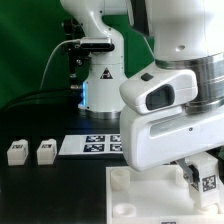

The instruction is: Assemble one leg

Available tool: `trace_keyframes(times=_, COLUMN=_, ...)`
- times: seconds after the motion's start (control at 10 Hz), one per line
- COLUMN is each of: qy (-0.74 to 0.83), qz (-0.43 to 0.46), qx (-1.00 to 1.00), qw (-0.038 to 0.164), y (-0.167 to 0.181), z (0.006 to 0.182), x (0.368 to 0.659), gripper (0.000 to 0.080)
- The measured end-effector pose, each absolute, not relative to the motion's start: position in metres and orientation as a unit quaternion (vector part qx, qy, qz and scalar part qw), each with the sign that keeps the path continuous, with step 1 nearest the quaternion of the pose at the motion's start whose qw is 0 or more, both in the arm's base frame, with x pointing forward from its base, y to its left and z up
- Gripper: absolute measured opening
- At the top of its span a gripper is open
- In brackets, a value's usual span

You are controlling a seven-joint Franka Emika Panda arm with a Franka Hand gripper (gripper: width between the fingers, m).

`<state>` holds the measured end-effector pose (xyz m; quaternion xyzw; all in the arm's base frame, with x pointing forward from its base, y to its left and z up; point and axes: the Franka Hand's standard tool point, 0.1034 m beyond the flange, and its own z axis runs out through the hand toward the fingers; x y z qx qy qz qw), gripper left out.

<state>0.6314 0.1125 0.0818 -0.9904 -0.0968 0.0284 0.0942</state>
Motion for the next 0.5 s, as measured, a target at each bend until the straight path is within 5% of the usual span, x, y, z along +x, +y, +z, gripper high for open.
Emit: trace_keyframes(times=0.5, qy=0.206, qz=0.048, qx=-0.973, qw=0.088, y=0.1073, z=0.0790, x=0.6331, gripper=0.0296)
